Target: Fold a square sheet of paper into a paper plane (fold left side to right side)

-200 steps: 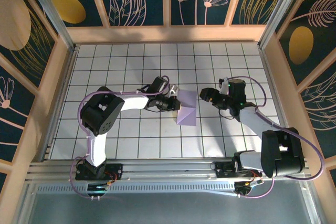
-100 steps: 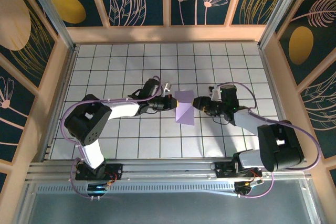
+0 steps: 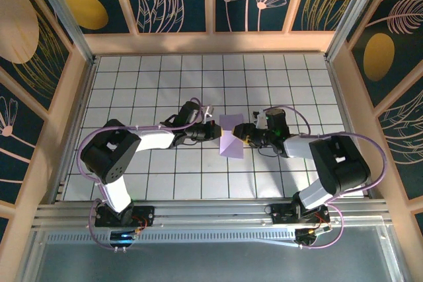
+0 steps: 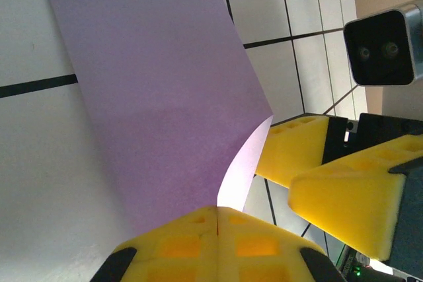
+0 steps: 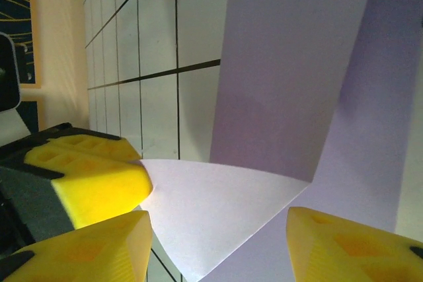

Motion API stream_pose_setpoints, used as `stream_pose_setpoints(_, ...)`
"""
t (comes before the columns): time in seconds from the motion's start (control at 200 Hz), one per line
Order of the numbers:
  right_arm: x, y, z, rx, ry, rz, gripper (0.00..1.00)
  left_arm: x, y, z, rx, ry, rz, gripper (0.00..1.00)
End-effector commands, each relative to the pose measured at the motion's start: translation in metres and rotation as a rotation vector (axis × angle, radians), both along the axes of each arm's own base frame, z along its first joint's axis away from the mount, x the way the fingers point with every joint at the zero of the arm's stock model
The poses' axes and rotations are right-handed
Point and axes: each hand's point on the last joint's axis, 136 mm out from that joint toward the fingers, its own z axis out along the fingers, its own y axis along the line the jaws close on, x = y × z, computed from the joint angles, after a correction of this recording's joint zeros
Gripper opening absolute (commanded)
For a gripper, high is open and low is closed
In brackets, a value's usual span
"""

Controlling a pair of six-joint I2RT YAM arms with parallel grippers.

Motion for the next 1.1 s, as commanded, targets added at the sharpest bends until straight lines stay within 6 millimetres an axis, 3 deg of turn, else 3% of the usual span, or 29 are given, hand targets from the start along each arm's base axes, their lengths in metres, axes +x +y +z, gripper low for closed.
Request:
stream_pose_setpoints(0.0, 0.011, 0.007, 0.008, 0.021, -0.039, -0.010, 0.57, 0.002, -0.001, 0.013, -0.032, -0.034, 0.011, 0.00)
stream_pose_setpoints(0.275, 0.016, 0.017, 0.012, 0.056, -0.057, 0.002, 0.49, 0.000, 0.003, 0.003, -0.005, -0.020, 0.021, 0.00)
stream_pose_setpoints(0.566, 0.014, 0.018, 0.004, 0.044, -0.050, 0.006, 0.45, 0.001, 0.005, -0.009, 0.021, 0.003, 0.029, 0.00)
stream_pose_setpoints(0.756, 0.013, 0.016, -0.008, -0.025, -0.037, 0.011, 0.37, 0.000, 0.004, -0.013, 0.032, 0.015, 0.027, 0.03)
stream_pose_setpoints(0.901, 0.014, 0.017, -0.010, -0.052, -0.036, 0.014, 0.21, 0.001, 0.006, -0.011, 0.037, 0.009, 0.038, 0.11)
stream_pose_setpoints(1.041, 0.020, 0.015, -0.001, -0.071, -0.073, 0.001, 0.02, 0.005, 0.012, 0.004, 0.042, -0.030, 0.070, 0.29)
stream_pose_setpoints(1.096, 0.024, 0.013, 0.007, -0.077, -0.103, -0.007, 0.00, 0.008, 0.016, 0.008, 0.057, -0.046, 0.091, 0.36)
